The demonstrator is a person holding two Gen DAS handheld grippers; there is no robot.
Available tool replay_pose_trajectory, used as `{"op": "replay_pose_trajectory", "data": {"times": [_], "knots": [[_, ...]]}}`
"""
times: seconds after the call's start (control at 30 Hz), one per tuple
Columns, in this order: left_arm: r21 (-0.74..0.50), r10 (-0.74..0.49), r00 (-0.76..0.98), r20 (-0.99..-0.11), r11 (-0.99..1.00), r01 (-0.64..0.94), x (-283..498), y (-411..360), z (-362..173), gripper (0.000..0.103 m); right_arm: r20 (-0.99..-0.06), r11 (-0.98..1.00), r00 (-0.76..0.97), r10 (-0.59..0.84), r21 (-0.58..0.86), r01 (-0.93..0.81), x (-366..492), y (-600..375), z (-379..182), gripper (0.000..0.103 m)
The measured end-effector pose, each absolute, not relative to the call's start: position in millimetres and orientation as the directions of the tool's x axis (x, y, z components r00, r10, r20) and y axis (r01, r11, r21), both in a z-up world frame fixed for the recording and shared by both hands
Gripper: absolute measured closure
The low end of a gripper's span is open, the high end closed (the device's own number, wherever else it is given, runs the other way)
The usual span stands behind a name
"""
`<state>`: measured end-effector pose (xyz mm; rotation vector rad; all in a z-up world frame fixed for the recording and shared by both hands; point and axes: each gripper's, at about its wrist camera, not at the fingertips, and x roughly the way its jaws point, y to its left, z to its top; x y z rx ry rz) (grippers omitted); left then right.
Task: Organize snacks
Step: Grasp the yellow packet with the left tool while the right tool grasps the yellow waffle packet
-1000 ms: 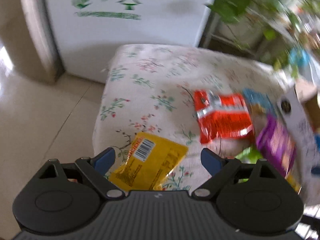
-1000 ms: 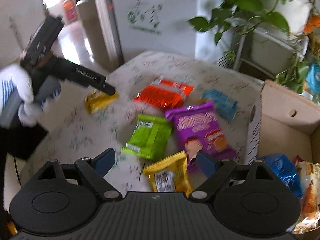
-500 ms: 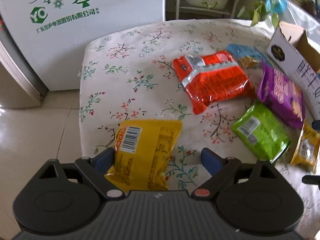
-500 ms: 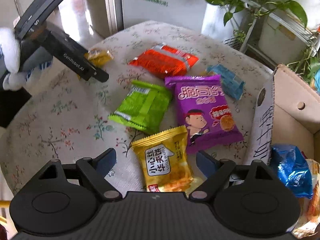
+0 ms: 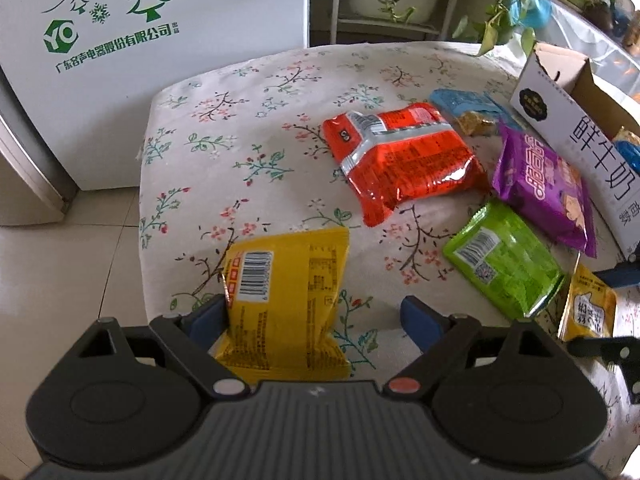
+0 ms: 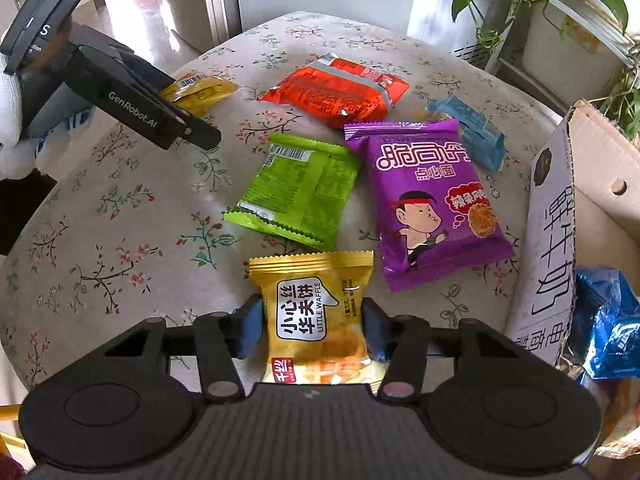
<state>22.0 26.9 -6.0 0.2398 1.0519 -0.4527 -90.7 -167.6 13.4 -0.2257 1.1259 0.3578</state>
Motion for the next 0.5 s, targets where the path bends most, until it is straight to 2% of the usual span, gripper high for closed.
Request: {"op": "replay_pose_trajectory", "data": {"times": [0.07,0.47,0.5], "knots": [[-0.007,-0.222,0.422,-0.879,0.892,0.452,23.6,26.7,-8.7,0.003,-0.908,0.925,0.385,0.166,0.008,-0.380,-89.8,-168.3,13.1,0.042],[-0.025,-0.232,0.437,-0.869,0.903,0.429,24.2,27.4,-13.6,0.000,-0.903,0.936,0.398,0.161,0.011,-0.353,-86.5,-171.3,8.1,0.023],[-0.027,-0.234,0.438,-0.868,0.904,0.427,24.2,27.8,-13.8,0.000,-0.903,0.935,0.397,0.163,0.014,-0.354,-86.4,-170.7,7.3,0.019]]}}
